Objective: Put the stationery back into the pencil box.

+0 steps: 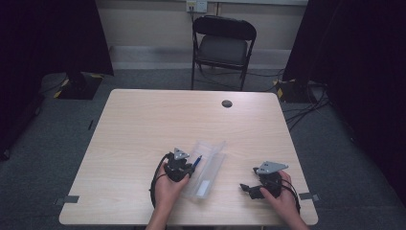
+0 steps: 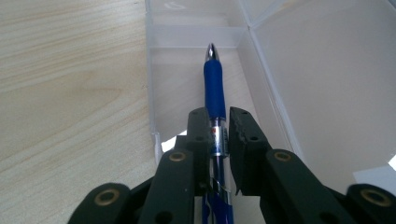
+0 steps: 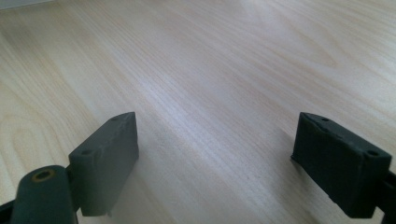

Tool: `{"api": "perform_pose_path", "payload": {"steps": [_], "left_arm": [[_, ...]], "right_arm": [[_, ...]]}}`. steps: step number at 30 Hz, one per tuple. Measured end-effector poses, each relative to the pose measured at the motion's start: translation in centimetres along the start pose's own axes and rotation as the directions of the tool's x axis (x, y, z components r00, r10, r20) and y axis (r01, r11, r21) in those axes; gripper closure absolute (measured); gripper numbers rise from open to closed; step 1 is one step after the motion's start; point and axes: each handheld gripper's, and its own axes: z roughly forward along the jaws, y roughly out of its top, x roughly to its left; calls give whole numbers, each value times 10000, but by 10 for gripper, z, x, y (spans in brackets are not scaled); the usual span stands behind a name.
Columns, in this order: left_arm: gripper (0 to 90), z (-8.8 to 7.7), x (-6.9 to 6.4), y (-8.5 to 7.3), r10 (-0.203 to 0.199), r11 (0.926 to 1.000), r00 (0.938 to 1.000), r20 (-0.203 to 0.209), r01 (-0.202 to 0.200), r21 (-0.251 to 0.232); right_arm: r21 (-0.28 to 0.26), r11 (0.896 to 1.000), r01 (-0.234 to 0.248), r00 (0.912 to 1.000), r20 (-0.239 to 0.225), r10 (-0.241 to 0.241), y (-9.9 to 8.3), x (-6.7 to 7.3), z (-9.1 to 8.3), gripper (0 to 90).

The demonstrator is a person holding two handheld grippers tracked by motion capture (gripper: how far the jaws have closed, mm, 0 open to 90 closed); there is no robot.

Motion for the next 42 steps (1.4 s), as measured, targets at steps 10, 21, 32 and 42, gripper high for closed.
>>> {"api": "perform_pose_path", "payload": {"steps": [10,21,32,42], "left_arm": [[748,-2,-2,2,46,9999,10000,76,-45,-124],[634,-14,1,8,107,9990,9995,295,-94,-444],[436,-23,3,10,129,9980,9994,311,-110,-618],[308,-33,10,12,380,9983,9985,396,-361,-459]], "right_arm": [[-6,10000,13,10000,1,-13,0,0,0,134],[-4,10000,12,10000,2,-12,0,0,0,134],[-3,10000,12,10000,4,-12,0,0,0,134],[-3,10000,14,10000,2,-14,0,0,0,134]]}}
